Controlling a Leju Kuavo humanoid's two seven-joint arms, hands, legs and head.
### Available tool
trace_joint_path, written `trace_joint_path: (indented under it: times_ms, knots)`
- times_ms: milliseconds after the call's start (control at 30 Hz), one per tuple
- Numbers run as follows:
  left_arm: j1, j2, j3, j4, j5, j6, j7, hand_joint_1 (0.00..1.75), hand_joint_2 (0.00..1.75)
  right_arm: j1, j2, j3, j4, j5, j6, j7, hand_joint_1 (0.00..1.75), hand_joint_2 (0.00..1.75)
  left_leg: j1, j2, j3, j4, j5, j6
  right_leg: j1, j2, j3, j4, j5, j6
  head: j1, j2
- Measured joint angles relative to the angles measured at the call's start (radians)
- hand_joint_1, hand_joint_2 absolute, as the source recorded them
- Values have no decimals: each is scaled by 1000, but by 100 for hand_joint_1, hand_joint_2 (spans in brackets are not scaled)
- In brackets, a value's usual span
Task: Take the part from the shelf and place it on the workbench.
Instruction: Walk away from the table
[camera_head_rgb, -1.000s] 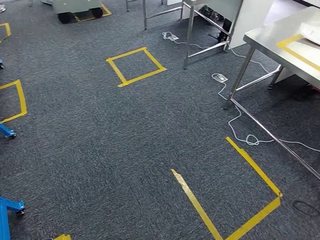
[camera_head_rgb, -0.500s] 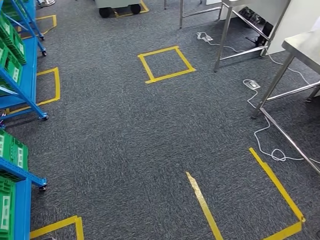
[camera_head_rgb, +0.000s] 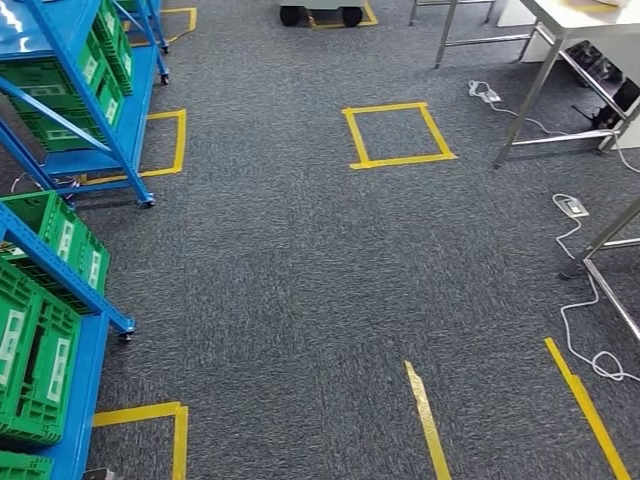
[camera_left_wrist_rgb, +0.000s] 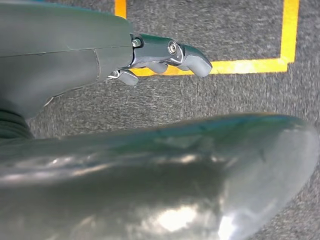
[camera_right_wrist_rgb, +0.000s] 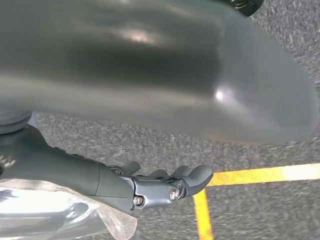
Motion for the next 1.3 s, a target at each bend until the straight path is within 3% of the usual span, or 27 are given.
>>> trace_joint_path:
  times_ms: [67, 100, 167, 233, 300, 367, 433, 467, 533, 600, 667, 733, 800, 833, 867, 900, 933, 967, 1000, 1033, 1100, 1133, 1167, 1233, 1267, 1300]
  knots:
    - [-1, 2, -6, 0, 2, 1, 0, 0, 0, 1, 0, 0, 0, -1, 0, 0, 0, 0, 0, -29, 4, 3, -5, -7, -6, 40, 51, -136, 82, -2, 1, 0]
    - [-2, 3, -9, 0, 3, 2, 0, 0, 0, 1, 0, 0, 0, -1, -1, 0, 0, 0, 0, -42, 3, 7, -8, -12, -9, 63, 74, -195, 101, -4, 1, 0]
    - [-2, 7, -16, 0, 10, 6, 1, 0, 0, 1, 0, 0, 0, -3, -1, 2, 0, 0, 1, -65, -7, 12, -9, -24, -10, 86, 98, -240, 102, -9, 1, 0]
    - [2, 12, -21, 0, 19, 12, 1, 0, 0, 0, 0, 0, -1, -5, -3, 3, 0, 0, 7, -74, -16, 16, -8, -36, -9, 64, 106, -248, 102, -19, 1, 0]
    - [2, 17, -27, 0, 27, 19, 1, 0, 0, 1, 0, 1, -2, -7, -4, 3, 0, 0, 7, -27, -36, 56, -34, -46, -9, 36, 113, -258, 104, -30, -4, 0]
    - [-2, 21, -36, 0, 34, 24, 1, 0, 0, 5, 0, 1, -2, -8, -4, 3, 0, 0, 7, 33, -92, 170, -91, -55, -6, 1, 120, -262, 101, -38, -8, 0]
    - [-2, 25, -44, 0, 37, 25, 1, 0, 0, 7, 0, 1, -2, -8, -4, 3, 0, 0, 12, 48, -150, 277, -124, -62, -4, -35, 121, -262, 94, -41, -8, 0]
    - [-1, 26, -46, 0, 38, 25, 1, 0, 0, 7, 0, 1, -2, -8, -4, 3, 0, 0, 15, 50, -158, 289, -115, -65, -4, -51, 122, -262, 90, -40, -8, 0]
    - [1, 30, -49, 0, 41, 28, 1, 0, 0, 6, 0, 1, -2, -8, -4, 3, 0, 0, 19, 66, -119, 208, -56, -68, -4, -79, 129, -262, 80, -36, -8, 0]
    - [1, 33, -54, 0, 45, 32, 1, 0, 0, 6, 0, 1, -2, -8, -4, 3, 0, 0, 18, 108, -60, 90, -10, -65, 0, -102, 141, -259, 67, -24, -9, 0]
    - [-1, 34, -61, 0, 49, 35, 1, 0, 0, 5, 0, 1, -3, -9, -4, 3, 0, 0, 12, 126, -39, 44, -7, -51, 5, -122, 150, -258, 56, -11, -6, 0]
    - [2, 37, -64, 0, 51, 36, 1, 0, 0, 0, 0, 3, -3, -9, -5, 3, 0, 0, 9, 105, -41, 40, -8, -33, 2, -134, 160, -260, 51, 0, -3, 0]
    - [6, 40, -64, 0, 54, 40, 1, 0, 0, -5, 0, 6, -3, -10, -5, 2, 0, 0, 10, 86, -37, 35, -8, -19, -3, -92, 150, -226, 25, 8, 0, 0]
    - [4, 41, -66, 0, 56, 42, 1, 0, 0, -5, 0, 7, -3, -10, -6, 1, 0, 0, 11, 75, -34, 33, -9, -13, -5, -59, 124, -175, -1, 10, 3, 0]
    - [3, 41, -68, 0, 58, 43, 1, 0, 0, -4, 0, 7, -2, -10, -6, 0, 0, 0, 10, 65, -32, 33, -11, -8, -5, -29, 87, -103, -31, 9, 6, 0]
    - [1, 42, -71, 0, 60, 45, 1, 0, 0, -2, 0, 7, -2, -10, -6, 0, 0, 0, 8, 51, -30, 33, -14, -3, -4, -14, 43, -24, -58, 8, 6, 0]
    - [0, 42, -74, 0, 62, 46, 1, 0, 0, 1, 0, 6, -1, -9, -6, 0, 0, 0, 6, 37, -26, 33, -18, 0, -3, -8, 2, 38, -69, 5, 7, 0]
    - [0, 42, -77, 0, 63, 47, 2, 0, 0, 2, 0, 6, -1, -9, -6, 0, 0, 0, 4, 21, -20, 33, -22, 2, -1, -5, -25, 66, -58, 2, 7, 0]
    - [0, 43, -79, 0, 65, 49, 2, 0, 0, 3, 0, 6, 0, -9, -6, 0, 0, 0, 3, 5, -12, 33, -27, 3, 1, -1, -33, 52, -23, -3, 6, 0]
    - [1, 43, -81, 0, 67, 50, 2, 0, 0, 3, 0, 6, 0, -9, -7, 0, 0, 0, 2, -10, -2, 33, -33, 3, 3, 8, -23, -2, 28, -9, 6, 0]
    - [-1, 45, -86, 0, 70, 52, 2, 0, 0, 3, -1, 4, 0, -9, -7, -1, 0, 0, 3, -39, 12, 34, -46, -2, 5, 60, 17, -129, 112, -19, 5, 0]
    - [-2, 45, -89, 0, 71, 52, 2, 0, 0, 4, -1, 2, 0, -9, -8, -1, 0, 0, 6, -52, 13, 35, -50, -6, 6, 82, 36, -172, 127, -24, 4, 0]
    - [-2, 46, -91, 1, 71, 52, 2, 0, 0, 4, -1, 1, 0, -8, -8, -1, 0, 0, 9, -64, 10, 35, -52, -12, 7, 95, 48, -194, 125, -29, 4, 0]
    - [0, 47, -94, 1, 72, 54, 3, 0, 0, 2, -1, 0, 0, -8, -9, -2, 0, 0, 13, -86, 3, 33, -53, -26, 7, 78, 66, -217, 109, -37, 3, 0]
    - [1, 48, -96, 1, 73, 55, 3, 0, 0, 0, -1, 0, 0, -7, -9, -2, 0, 0, 12, -77, 2, 36, -57, -32, 6, 65, 73, -229, 106, -41, 3, 0]
    - [1, 49, -96, 1, 75, 57, 3, 0, 0, 0, -1, 1, 0, -8, -9, -3, 0, 0, 10, -55, -5, 52, -68, -36, 4, 50, 83, -241, 104, -43, 1, 0]
